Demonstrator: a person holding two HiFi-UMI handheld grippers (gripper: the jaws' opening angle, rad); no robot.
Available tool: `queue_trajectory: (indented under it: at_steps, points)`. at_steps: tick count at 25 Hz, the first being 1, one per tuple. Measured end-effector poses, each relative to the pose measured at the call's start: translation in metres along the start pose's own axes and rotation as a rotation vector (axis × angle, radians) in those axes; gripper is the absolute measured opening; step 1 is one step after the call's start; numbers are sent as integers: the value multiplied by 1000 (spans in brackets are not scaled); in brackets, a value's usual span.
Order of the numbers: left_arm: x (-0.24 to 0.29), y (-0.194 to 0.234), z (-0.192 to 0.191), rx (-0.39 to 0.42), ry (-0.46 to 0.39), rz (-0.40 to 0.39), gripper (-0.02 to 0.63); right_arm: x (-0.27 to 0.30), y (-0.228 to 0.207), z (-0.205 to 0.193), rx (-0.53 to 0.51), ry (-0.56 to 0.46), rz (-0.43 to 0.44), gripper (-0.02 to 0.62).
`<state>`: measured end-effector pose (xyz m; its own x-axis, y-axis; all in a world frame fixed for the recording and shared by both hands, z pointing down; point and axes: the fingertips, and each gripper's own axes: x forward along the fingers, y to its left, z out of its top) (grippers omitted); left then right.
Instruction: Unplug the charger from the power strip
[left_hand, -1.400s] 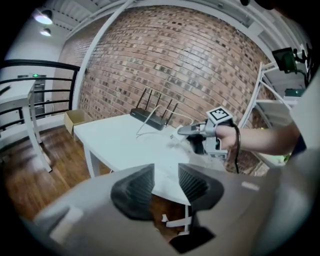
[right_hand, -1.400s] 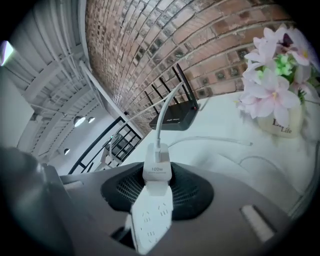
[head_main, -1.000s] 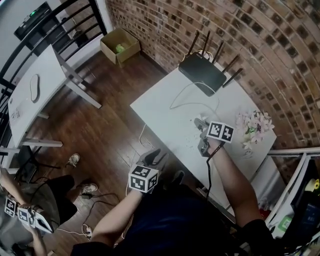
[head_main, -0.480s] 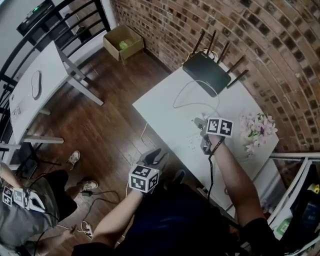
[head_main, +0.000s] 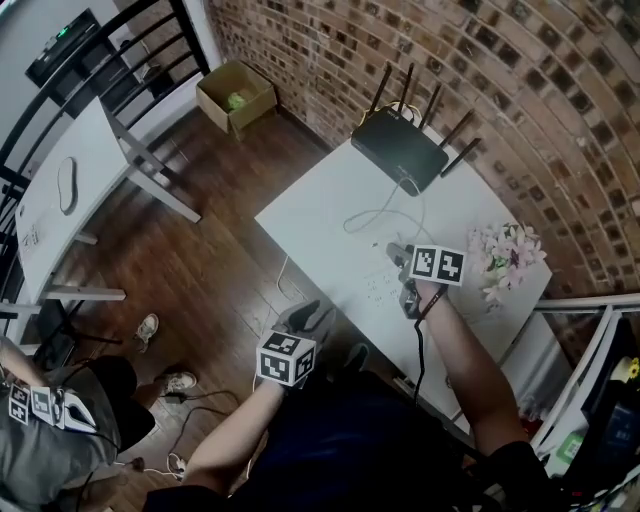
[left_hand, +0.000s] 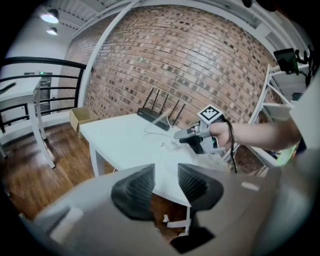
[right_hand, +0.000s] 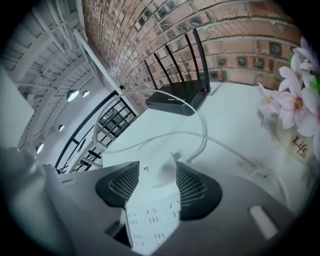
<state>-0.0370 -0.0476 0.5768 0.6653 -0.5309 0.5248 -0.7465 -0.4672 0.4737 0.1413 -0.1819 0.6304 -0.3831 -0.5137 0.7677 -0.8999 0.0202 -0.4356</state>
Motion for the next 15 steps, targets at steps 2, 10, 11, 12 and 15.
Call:
queue_trajectory:
  at_steps: [2, 10, 11, 12, 15]
  points:
    - [1, -3, 1, 5, 3, -8, 144, -12, 9, 1, -11, -32, 19, 239]
    - [1, -31, 14, 47, -6, -61, 137, -79, 44, -16, -102, -169, 88, 189]
    - [1, -38, 17, 55, -13, -74, 135, -88, 48, -17, -113, -189, 89, 180]
    - [0, -46, 21, 63, -20, -88, 135, -98, 53, -17, -123, -211, 92, 175]
    - [-4, -71, 34, 88, -47, -137, 130, -126, 66, -21, -148, -278, 105, 155]
